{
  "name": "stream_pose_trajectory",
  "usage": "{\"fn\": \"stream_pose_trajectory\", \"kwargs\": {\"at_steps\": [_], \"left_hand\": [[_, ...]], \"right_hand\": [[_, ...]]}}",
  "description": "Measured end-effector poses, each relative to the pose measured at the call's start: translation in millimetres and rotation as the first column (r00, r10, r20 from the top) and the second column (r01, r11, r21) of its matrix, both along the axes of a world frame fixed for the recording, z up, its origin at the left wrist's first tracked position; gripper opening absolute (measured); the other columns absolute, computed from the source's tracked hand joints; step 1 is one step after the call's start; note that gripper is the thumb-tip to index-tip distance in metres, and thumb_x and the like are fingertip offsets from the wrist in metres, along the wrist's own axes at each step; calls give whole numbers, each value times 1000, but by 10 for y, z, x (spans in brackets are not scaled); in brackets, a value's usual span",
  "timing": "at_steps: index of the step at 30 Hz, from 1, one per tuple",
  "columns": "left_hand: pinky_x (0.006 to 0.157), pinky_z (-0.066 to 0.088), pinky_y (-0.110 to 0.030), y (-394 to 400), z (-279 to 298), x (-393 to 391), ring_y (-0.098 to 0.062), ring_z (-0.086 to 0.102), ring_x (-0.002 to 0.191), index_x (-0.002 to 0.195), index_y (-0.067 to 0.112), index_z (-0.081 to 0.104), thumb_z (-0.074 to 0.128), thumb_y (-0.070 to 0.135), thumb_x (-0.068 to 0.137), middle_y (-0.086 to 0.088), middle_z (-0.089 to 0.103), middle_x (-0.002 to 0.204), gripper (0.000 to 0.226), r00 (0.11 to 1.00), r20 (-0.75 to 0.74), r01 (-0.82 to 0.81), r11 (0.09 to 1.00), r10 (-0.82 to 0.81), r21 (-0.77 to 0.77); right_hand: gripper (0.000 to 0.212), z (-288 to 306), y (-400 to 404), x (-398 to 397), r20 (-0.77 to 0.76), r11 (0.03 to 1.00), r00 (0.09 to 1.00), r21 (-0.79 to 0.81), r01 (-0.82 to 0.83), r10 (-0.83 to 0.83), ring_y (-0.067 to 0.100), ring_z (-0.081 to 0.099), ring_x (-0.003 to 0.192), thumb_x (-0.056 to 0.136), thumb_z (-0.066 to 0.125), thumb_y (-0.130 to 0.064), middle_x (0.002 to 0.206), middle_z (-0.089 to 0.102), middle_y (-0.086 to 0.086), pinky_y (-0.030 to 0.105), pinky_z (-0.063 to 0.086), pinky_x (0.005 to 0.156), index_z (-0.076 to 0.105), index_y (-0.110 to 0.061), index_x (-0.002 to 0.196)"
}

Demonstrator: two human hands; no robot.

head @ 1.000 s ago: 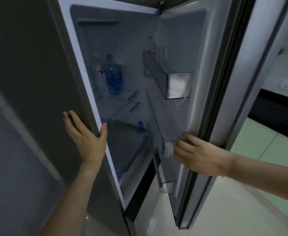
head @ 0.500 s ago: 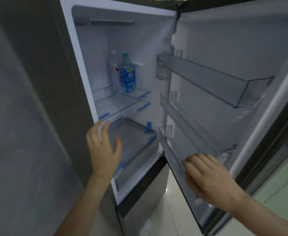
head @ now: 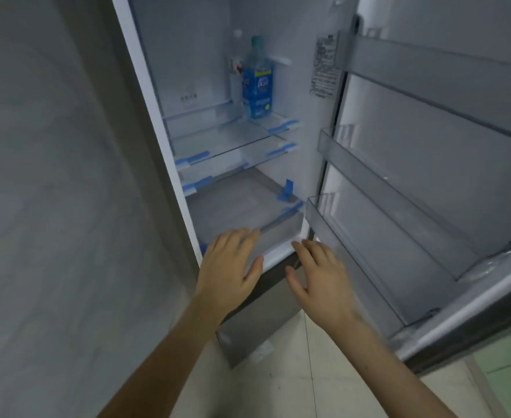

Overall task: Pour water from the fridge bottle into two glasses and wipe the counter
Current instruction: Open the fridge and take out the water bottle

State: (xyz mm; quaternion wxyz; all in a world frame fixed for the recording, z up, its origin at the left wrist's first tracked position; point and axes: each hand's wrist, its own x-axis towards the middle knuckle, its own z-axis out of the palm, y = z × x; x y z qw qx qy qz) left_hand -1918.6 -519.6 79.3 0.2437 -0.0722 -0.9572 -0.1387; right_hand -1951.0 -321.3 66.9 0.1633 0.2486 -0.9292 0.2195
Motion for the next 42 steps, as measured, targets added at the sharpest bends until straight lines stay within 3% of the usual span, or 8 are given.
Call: {"fn": "stream_pose_trajectory", "kwargs": {"at_steps": [5, 11, 16, 24, 29, 36, 42], "left_hand": [[89, 50, -41, 4, -264, 12, -26, 61, 104, 126, 10, 59, 42, 39, 92, -7, 65, 117, 48, 994, 102, -38, 999, 35, 28], [89, 48, -39, -131, -241, -440, -24, 59, 105, 127, 11, 58, 41, 39, 92, -5, 64, 118, 48, 994, 107, -11, 1000, 9, 24], [89, 49, -39, -342, -110, -1033, -25, 59, 106, 127, 10, 58, 42, 40, 92, -6, 64, 118, 50, 998, 63, -14, 999, 12, 33], [91, 47, -37, -620, 248, -1791, -23, 57, 108, 128, 13, 57, 41, 42, 93, -4, 62, 122, 48, 999, -32, -10, 999, 11, 35], [92, 47, -37, -689, 462, -2185, -23, 54, 111, 129, 13, 55, 41, 43, 92, -3, 62, 123, 49, 995, -89, -48, 998, 51, 32], [84, 49, -40, -759, 798, -2864, -25, 56, 102, 125, 11, 59, 41, 40, 92, -4, 64, 113, 48, 962, -218, -168, 986, 166, 9], [79, 51, -40, -906, 1090, -3488, -27, 58, 96, 122, 9, 61, 43, 40, 91, -7, 65, 109, 47, 943, -258, -208, 978, 208, 29]], "right_hand": [[51, -215, -9, -132, 96, 1000, 995, 1, 4, -4, 27, 53, 121, 94, 39, -42, 129, 59, 9, 44, 47, 97, 56, -11, 130], [52, -189, -209, -548, 99, 1000, 995, -13, 10, -9, 25, 53, 120, 93, 39, -44, 126, 60, 7, 42, 48, 96, 57, -12, 129], [48, -31, -459, -1089, 49, 1000, 999, -7, 21, -21, 22, 54, 113, 94, 40, -45, 121, 62, 4, 30, 43, 93, 59, -14, 125], [51, 290, -866, -1899, 4, 998, 1000, -64, -14, 15, 20, 51, 117, 95, 38, -47, 125, 58, 2, 34, 45, 97, 54, -15, 133], [47, 470, -974, -2364, -91, 991, 995, -122, -49, 38, 21, 55, 107, 94, 44, -43, 116, 61, 4, 31, 46, 90, 58, -11, 127], [48, 758, -1105, -3212, -137, 983, 985, -139, -124, 105, 28, 56, 107, 92, 44, -41, 116, 62, 8, 39, 50, 84, 56, -11, 128], [52, 1135, -1356, -3867, -197, 954, 972, -241, -176, 129, 26, 54, 102, 92, 40, -43, 114, 62, 11, 31, 44, 80, 57, -8, 128]]}}
